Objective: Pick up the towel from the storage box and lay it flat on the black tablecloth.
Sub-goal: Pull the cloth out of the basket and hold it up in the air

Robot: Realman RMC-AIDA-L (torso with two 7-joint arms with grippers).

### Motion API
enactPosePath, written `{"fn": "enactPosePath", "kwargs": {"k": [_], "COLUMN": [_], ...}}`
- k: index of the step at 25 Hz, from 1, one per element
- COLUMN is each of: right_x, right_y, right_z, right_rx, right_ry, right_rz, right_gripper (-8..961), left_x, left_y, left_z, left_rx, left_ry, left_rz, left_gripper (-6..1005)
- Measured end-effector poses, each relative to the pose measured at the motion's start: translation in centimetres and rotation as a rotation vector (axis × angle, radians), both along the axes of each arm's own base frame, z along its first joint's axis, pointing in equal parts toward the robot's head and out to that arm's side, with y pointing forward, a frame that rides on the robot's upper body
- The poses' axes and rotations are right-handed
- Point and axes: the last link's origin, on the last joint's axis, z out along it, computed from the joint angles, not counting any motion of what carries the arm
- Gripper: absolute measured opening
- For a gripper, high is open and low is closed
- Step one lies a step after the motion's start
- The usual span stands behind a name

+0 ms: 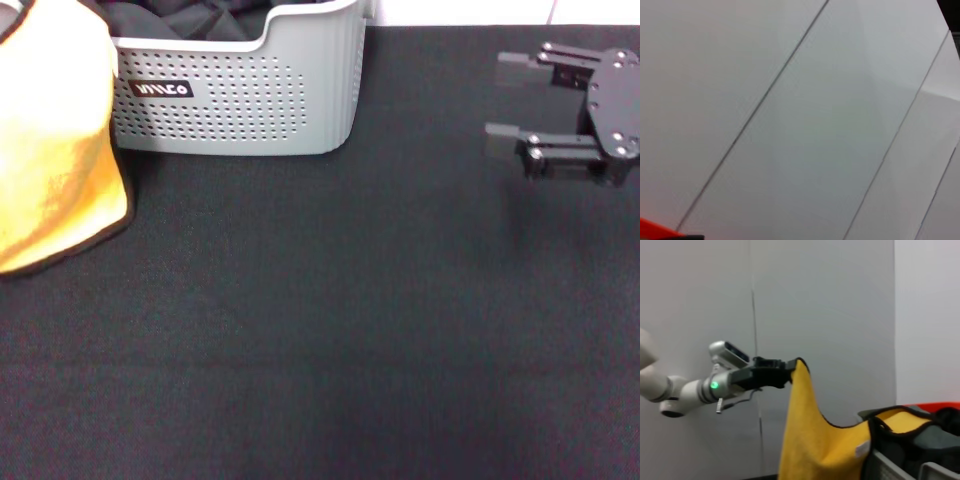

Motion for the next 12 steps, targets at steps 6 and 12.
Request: {"fn": "enactPosePath", "kwargs": {"k": [6,12], "right_x": [-0.2,-0.3], "right_y": [1.0,1.3], "right_z": [-0.4,-0.3], "right_rx": [0.036,0.052], "right_ry": [-0.017,-0.021], "right_rz": [-0.028,-0.028], "right_gripper": [769,769], "left_x": [-1.3,-2.7], "left_y": [-2.0,-4.3], "left_z": [0.9,1.2], "left_rx": [0.087,0.134], "left_ry": [-0.007,-0.031], "left_rz": [0.047,0.103], "left_gripper": [15,15]}}
